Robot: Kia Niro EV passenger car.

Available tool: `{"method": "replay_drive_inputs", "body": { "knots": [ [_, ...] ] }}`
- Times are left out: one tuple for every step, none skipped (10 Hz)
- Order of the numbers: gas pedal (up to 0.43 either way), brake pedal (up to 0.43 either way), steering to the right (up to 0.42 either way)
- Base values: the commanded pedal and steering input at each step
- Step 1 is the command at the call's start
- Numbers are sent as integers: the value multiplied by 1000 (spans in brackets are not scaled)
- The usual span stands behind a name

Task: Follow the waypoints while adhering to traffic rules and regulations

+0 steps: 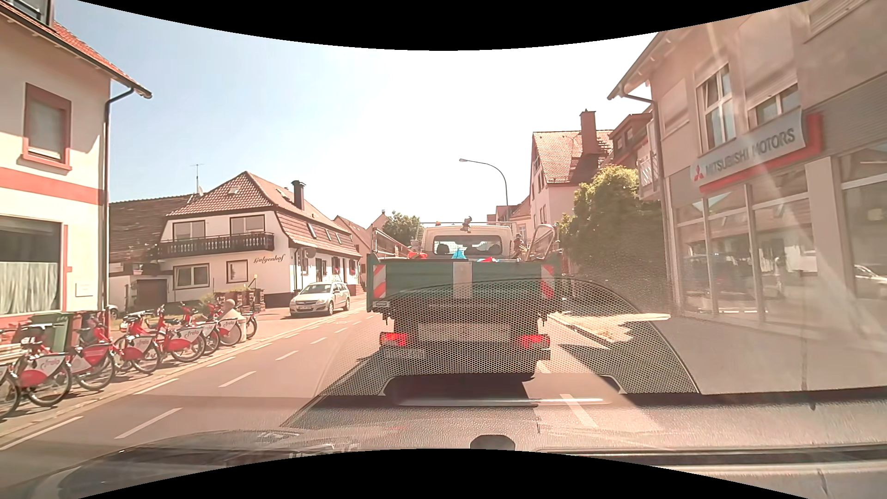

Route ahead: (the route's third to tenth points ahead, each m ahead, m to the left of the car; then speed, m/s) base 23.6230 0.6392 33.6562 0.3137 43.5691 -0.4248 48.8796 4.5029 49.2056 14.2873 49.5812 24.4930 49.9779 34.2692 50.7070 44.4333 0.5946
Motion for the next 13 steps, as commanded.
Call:
{"method": "replay_drive_inputs", "body": {
  "knots": [
    [0, 122, 6],
    [0, 128, 5],
    [0, 122, 6],
    [0, 122, 5],
    [0, 122, 5],
    [0, 122, 5],
    [0, 128, 5],
    [0, 116, 5],
    [0, 122, 5],
    [0, 122, 5],
    [0, 128, 5],
    [0, 134, 5],
    [0, 146, 5]
  ]
}}
